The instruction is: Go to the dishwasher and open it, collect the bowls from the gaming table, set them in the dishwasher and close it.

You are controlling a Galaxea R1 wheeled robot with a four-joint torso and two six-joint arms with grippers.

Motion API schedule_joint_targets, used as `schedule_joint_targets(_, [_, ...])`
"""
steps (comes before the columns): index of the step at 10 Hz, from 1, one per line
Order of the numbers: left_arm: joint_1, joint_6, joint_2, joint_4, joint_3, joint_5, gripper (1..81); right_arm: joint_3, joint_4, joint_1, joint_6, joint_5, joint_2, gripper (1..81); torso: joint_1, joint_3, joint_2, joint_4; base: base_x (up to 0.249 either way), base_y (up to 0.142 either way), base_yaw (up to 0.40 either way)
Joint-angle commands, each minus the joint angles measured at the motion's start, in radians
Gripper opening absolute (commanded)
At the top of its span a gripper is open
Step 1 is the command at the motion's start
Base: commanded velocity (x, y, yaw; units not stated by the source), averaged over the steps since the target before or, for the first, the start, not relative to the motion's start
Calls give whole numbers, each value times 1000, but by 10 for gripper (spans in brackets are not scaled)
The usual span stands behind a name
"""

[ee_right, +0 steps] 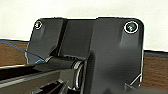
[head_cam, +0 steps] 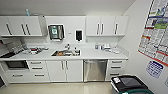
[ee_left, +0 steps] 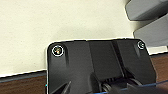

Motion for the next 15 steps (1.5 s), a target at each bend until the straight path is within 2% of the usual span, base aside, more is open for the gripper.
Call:
schedule_joint_targets(1, [-64, -4, -12, -7, 4, 44, 811, 3, -1, 59, -2, -51, -7, 811, 0, 0, 0, 0, 101, 0, 0])
schedule_joint_targets(15, [-63, -4, -12, -7, 5, 44, 811, 0, -3, 63, -3, -51, -1, 811, 0, 0, 0, 0, 107, 0, 0])
